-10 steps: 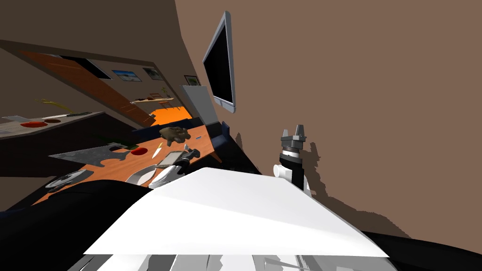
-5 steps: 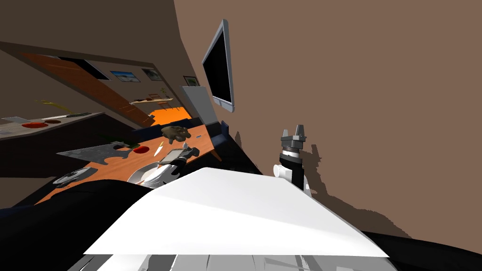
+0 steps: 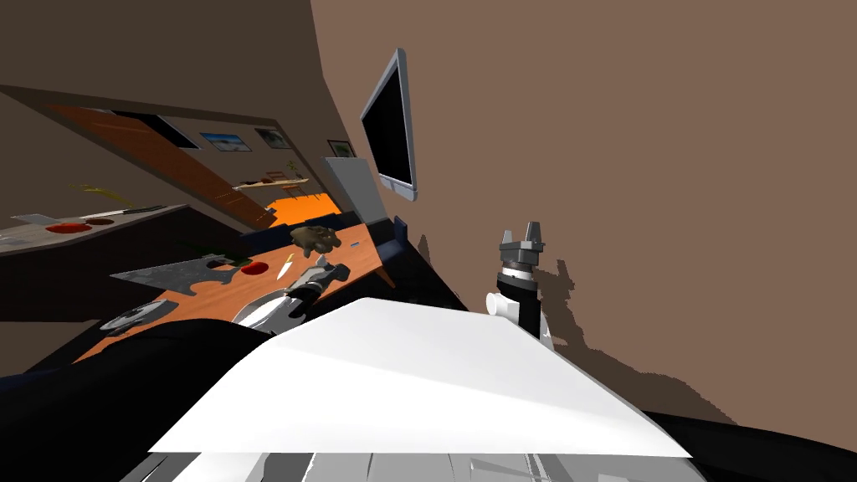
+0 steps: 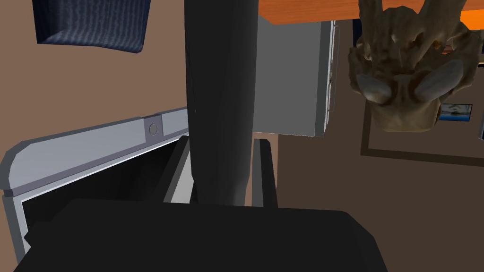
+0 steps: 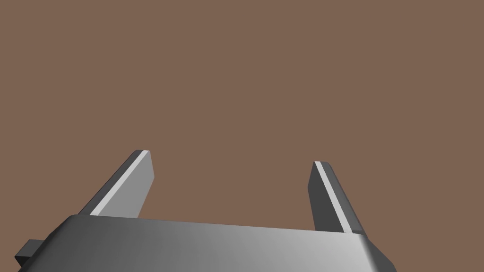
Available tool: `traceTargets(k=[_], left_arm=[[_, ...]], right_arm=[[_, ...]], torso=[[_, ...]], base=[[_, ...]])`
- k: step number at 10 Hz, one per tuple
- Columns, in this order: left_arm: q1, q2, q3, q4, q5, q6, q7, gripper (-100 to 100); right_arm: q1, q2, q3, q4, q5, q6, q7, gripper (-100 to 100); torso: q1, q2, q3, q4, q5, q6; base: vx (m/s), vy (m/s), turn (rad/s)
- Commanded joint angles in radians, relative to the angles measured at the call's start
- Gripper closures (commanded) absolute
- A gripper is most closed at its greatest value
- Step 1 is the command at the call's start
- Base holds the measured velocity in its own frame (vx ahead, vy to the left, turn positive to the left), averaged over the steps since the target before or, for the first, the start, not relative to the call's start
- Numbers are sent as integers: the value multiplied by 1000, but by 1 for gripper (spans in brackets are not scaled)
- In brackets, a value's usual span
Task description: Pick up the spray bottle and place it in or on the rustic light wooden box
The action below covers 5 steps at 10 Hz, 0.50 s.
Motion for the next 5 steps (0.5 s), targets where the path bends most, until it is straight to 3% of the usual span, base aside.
traceTargets(k=[1, 5], left_arm=[[32, 20, 6, -13, 18, 15, 19, 100], [110, 55, 32, -33, 70, 44, 56, 100]], right_arm=[[0, 0, 0, 0, 0, 0, 0, 0], [0, 0, 0, 0, 0, 0, 0, 0]], torso=[[0, 0, 0, 0, 0, 0], [3, -1, -1, 0, 0, -2]], base=[[62, 93, 15], [67, 121, 45]])
